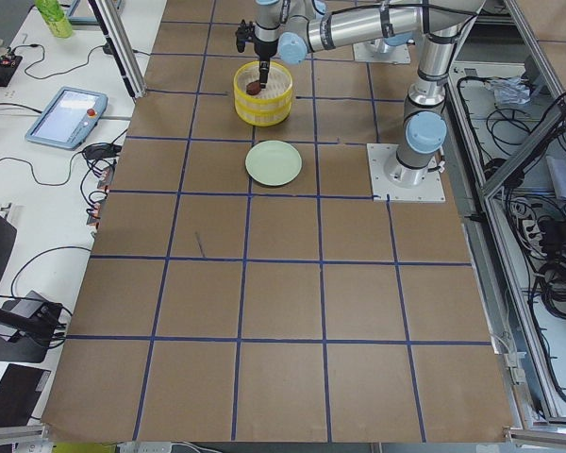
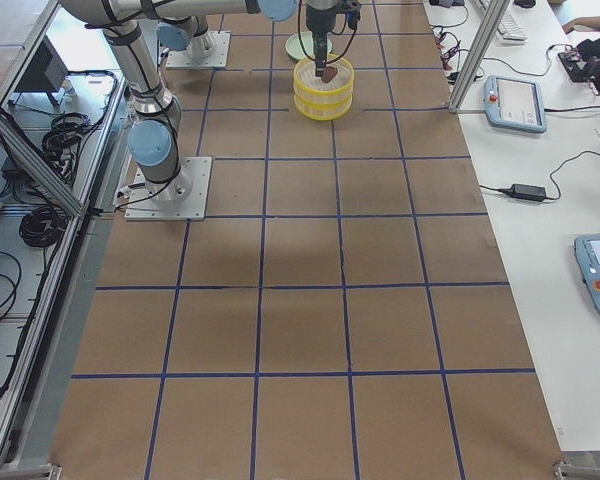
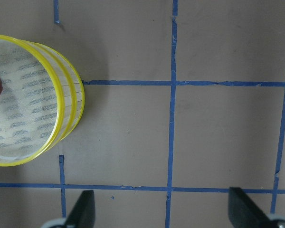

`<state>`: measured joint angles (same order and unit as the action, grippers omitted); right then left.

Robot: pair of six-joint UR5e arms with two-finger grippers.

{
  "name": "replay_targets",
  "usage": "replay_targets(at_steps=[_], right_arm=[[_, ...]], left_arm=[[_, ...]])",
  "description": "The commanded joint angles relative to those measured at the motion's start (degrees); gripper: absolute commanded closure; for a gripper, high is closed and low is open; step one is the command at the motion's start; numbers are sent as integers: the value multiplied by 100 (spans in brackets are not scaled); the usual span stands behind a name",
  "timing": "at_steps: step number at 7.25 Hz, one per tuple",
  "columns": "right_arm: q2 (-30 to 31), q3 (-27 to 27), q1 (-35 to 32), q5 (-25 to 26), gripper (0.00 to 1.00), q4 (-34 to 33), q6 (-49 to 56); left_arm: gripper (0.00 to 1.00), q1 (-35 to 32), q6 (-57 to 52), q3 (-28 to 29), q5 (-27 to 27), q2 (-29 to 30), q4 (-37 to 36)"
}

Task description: Stack buns with steamer

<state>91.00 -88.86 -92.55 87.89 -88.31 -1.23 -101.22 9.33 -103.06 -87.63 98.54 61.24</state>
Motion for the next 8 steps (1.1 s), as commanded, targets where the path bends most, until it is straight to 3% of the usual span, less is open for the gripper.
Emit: replay_targets(at_steps=[1,4,8], right_arm=[[-3,0,1,0,0,-2,0],[-3,9,1,0,0,-2,0],[-125,341,27,9,0,-38,-18]], left_arm=[[0,669,-1059,363,-218,-194,673],[0,1709,-1584,1085,-290,-879,2571],[0,1746,-1592,1061,-44,-1030,2665]])
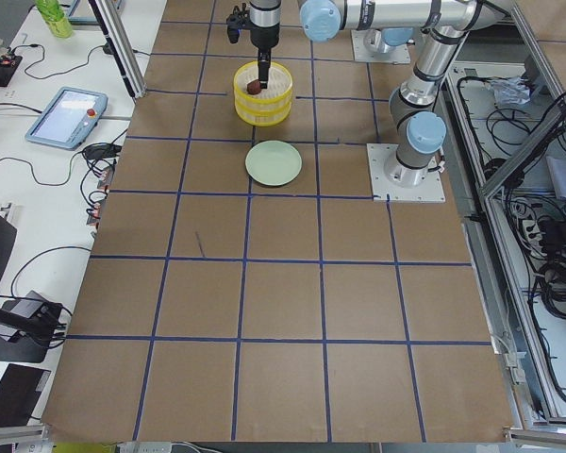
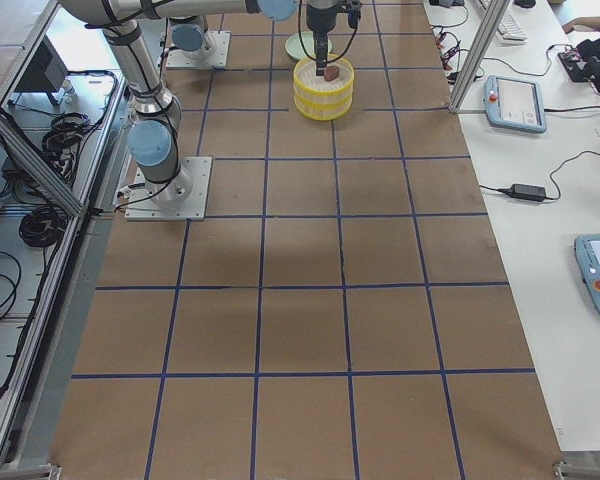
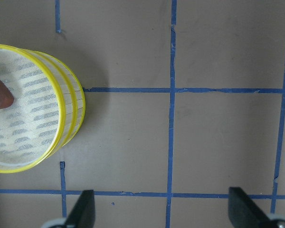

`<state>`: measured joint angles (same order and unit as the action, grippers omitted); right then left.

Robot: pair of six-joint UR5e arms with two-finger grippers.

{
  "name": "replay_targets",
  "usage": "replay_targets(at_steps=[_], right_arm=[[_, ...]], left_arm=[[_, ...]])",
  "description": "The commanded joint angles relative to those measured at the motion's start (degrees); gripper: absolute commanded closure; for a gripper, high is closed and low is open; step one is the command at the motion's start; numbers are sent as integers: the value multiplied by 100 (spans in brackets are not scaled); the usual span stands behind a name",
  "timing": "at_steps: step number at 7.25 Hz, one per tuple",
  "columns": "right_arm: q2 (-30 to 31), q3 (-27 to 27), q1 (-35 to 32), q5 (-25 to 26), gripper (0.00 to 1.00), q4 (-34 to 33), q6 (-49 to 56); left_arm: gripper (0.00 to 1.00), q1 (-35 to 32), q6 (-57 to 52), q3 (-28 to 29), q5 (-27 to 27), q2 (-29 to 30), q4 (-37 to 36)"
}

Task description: Stack buns with steamer

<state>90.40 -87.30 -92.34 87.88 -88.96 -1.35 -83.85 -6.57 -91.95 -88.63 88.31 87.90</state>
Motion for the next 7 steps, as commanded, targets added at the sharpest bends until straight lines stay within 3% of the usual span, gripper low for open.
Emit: replay_targets(at_steps=[1,7], right_arm=[[-136,231,5,9,0,45,-6],[-137,214,14,9,0,63,-6]], left_arm=[[0,1,7,-42,57,-7,-1],[0,-78,86,-112,180,11,35]])
